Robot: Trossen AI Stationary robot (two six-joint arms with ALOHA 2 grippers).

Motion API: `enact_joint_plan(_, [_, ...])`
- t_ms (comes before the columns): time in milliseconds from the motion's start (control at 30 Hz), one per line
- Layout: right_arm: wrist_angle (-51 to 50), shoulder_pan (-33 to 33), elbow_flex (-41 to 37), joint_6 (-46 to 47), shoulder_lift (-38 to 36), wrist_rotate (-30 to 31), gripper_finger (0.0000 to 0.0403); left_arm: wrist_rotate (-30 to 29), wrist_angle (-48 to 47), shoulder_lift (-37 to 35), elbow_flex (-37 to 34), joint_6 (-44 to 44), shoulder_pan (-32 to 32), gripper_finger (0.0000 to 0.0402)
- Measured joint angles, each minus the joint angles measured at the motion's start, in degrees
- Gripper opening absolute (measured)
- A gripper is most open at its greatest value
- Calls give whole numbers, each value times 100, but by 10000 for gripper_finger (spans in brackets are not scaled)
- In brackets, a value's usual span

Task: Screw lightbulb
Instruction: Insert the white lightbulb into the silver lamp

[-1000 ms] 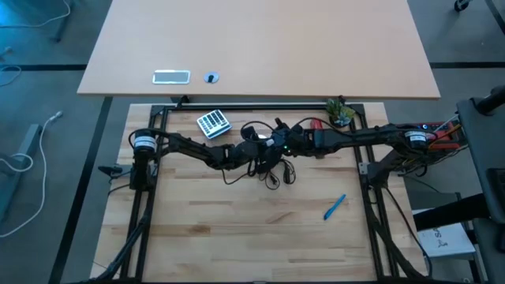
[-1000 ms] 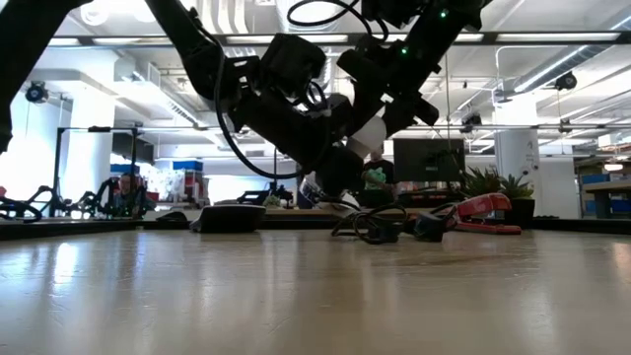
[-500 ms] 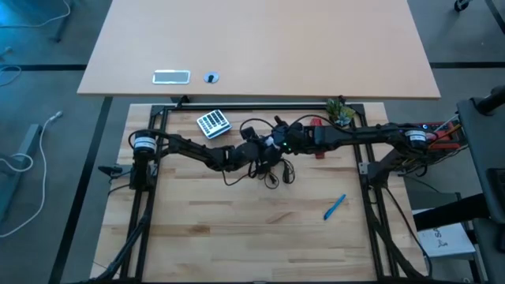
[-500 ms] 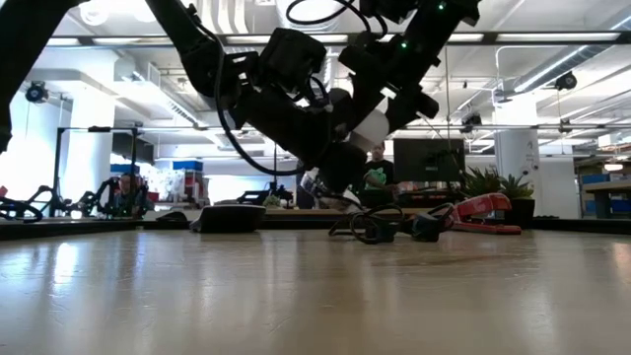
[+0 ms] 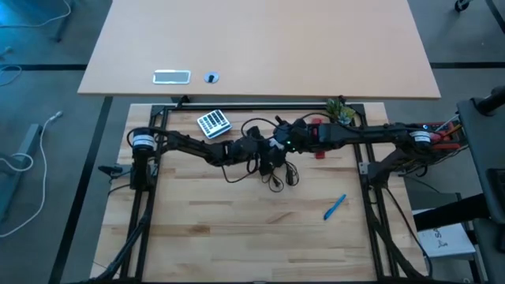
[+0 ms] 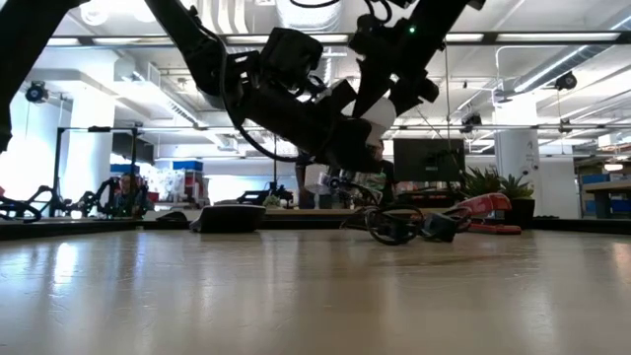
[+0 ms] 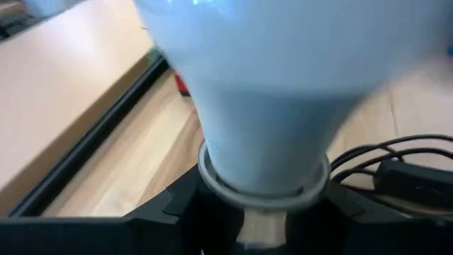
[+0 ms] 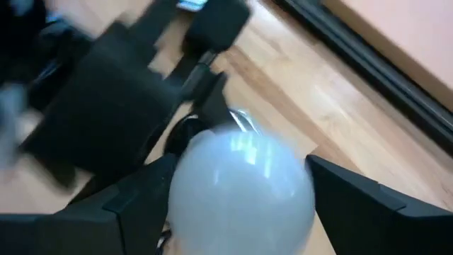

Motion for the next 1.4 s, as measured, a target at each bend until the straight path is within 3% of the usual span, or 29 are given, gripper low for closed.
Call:
enact_joint_plan(333, [-93,215,-28,-337,-591,26,284,193,136,17,-140,-282,237,157])
enact_joint_plan(500, [-87,349,-246,-459,-913,88,276,1081,1205,20,-570,-613,318,157])
enact_joint_plan(667, [200,460,-928,-160,-1248,249,266,1050,1319,24,-806,-661,355,157])
enact_joint_plan(967, [1918,519,-2426,630,-1506,263,257,810,1740,49,-1095,-613,353,158])
enact_joint_plan(1033, [2257,524,-2628,726,-1509,246,256,700,1744,90,-1148,-621,357,181])
enact_joint_plan(1200, [2457,519,-2708,798,-1489,242,261,425,1859,232,-1188,-726,353,243])
enact_joint_plan(1400, [2466,518,-2710,800,-1496,262,271,442,1859,321,-1196,-716,348,246])
